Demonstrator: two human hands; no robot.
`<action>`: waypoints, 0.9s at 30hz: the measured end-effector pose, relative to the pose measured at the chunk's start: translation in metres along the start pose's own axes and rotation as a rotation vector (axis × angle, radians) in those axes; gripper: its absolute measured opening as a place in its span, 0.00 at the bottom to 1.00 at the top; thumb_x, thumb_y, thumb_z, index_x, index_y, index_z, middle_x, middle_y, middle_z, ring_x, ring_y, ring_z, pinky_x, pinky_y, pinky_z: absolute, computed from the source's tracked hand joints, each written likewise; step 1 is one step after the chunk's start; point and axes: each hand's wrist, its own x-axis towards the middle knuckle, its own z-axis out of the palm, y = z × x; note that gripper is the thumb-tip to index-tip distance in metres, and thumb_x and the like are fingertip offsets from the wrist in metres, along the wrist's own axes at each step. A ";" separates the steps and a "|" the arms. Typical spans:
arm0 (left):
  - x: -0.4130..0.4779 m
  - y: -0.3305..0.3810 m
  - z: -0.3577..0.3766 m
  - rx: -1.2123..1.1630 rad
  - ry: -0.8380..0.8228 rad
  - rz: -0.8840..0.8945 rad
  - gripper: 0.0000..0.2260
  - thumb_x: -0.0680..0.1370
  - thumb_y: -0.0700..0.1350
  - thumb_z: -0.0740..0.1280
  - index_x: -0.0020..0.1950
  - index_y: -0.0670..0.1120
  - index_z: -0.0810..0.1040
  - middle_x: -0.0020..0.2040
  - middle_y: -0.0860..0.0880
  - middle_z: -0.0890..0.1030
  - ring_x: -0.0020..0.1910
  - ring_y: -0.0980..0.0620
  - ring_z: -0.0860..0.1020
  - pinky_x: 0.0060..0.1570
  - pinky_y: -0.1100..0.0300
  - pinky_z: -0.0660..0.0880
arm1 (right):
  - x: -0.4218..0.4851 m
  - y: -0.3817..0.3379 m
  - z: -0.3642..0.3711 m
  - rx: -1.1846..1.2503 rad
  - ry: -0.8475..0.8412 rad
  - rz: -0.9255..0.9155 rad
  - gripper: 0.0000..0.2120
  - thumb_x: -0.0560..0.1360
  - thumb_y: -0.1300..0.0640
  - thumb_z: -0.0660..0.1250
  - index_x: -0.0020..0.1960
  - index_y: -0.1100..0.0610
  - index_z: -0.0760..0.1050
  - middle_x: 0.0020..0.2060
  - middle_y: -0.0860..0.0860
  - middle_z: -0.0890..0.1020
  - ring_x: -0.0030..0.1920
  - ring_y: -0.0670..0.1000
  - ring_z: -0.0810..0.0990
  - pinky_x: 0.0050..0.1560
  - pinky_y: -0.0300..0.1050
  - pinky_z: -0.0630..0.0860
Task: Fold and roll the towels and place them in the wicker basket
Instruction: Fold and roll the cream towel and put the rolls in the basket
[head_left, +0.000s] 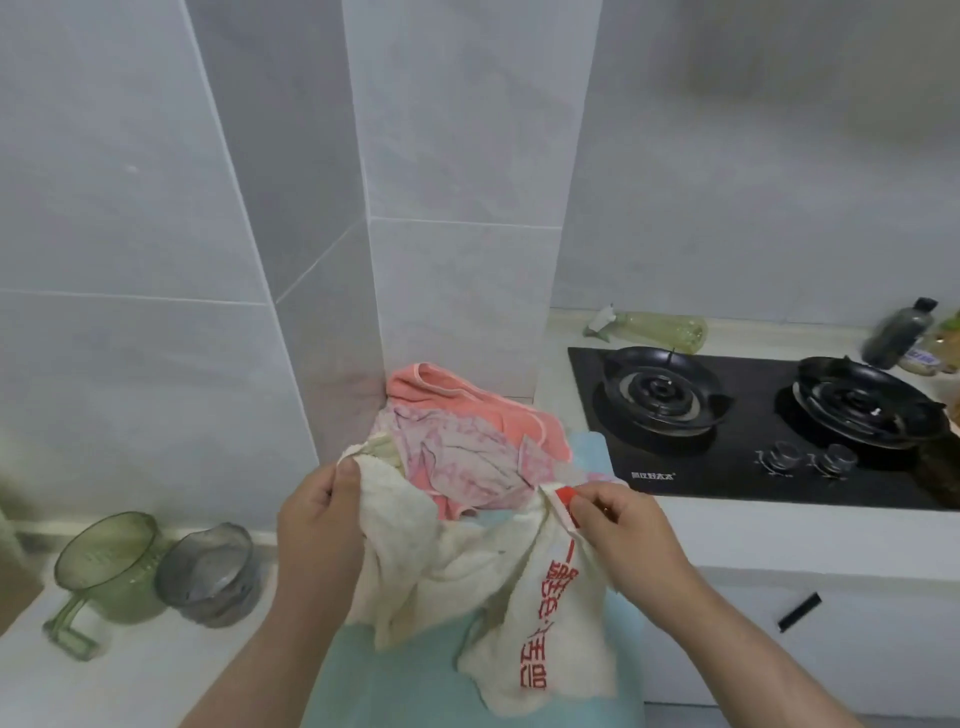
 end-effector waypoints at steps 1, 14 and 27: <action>-0.002 -0.017 0.002 0.031 -0.020 -0.016 0.18 0.82 0.48 0.61 0.40 0.35 0.72 0.35 0.46 0.71 0.36 0.50 0.69 0.37 0.53 0.66 | -0.002 0.017 0.007 -0.013 -0.009 -0.005 0.12 0.79 0.58 0.66 0.39 0.60 0.81 0.36 0.55 0.82 0.36 0.46 0.76 0.39 0.38 0.71; -0.059 -0.153 -0.021 0.807 -0.583 0.661 0.41 0.65 0.61 0.73 0.73 0.72 0.56 0.80 0.58 0.50 0.72 0.67 0.56 0.64 0.63 0.64 | -0.027 0.142 0.065 0.096 0.063 -0.089 0.06 0.75 0.56 0.70 0.48 0.46 0.79 0.43 0.39 0.83 0.44 0.41 0.80 0.43 0.32 0.72; -0.039 -0.082 -0.026 0.382 -0.051 0.493 0.14 0.76 0.51 0.65 0.43 0.40 0.77 0.40 0.41 0.79 0.41 0.43 0.75 0.41 0.52 0.70 | -0.051 0.131 0.057 -0.190 0.063 -0.324 0.19 0.71 0.63 0.68 0.52 0.40 0.78 0.45 0.30 0.80 0.48 0.32 0.77 0.44 0.25 0.69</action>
